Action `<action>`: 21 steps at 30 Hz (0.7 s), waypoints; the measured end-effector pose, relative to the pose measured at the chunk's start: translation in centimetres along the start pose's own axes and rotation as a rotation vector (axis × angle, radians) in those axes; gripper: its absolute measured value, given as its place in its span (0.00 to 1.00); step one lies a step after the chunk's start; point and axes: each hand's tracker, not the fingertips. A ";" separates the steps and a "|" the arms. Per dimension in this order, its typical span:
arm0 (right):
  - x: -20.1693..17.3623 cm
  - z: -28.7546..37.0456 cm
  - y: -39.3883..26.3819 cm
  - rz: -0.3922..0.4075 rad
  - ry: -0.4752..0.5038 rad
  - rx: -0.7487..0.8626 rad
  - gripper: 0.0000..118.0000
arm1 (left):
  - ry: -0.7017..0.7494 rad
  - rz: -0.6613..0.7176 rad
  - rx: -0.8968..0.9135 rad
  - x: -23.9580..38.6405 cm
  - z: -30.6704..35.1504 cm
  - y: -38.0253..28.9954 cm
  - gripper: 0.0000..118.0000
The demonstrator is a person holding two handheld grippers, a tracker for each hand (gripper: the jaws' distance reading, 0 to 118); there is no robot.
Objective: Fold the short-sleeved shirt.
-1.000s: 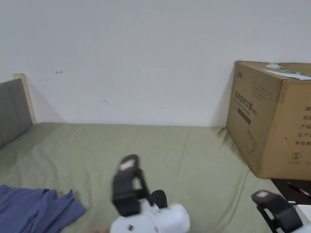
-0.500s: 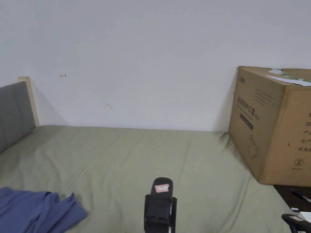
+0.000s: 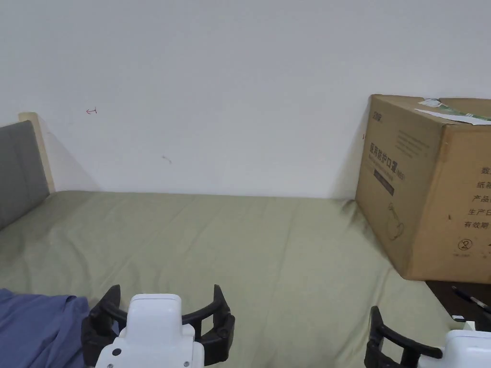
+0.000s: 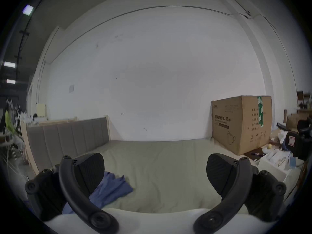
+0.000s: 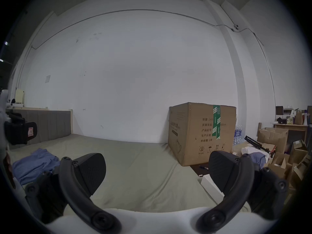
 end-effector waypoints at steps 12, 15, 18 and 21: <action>-1.0 0.4 0.7 0.018 0.029 0.044 1.00 | -0.045 0.047 -0.045 0.4 0.2 0.6 1.00; -0.8 0.3 1.3 0.028 0.022 0.051 1.00 | -0.062 0.066 -0.071 -0.1 -0.5 0.4 1.00; -0.4 0.4 2.0 0.015 0.015 0.037 1.00 | -0.048 0.068 -0.083 -0.1 -0.7 0.7 1.00; -0.2 0.4 2.2 0.005 0.031 0.021 0.51 | -0.064 0.056 -0.078 -0.2 -0.7 0.7 0.41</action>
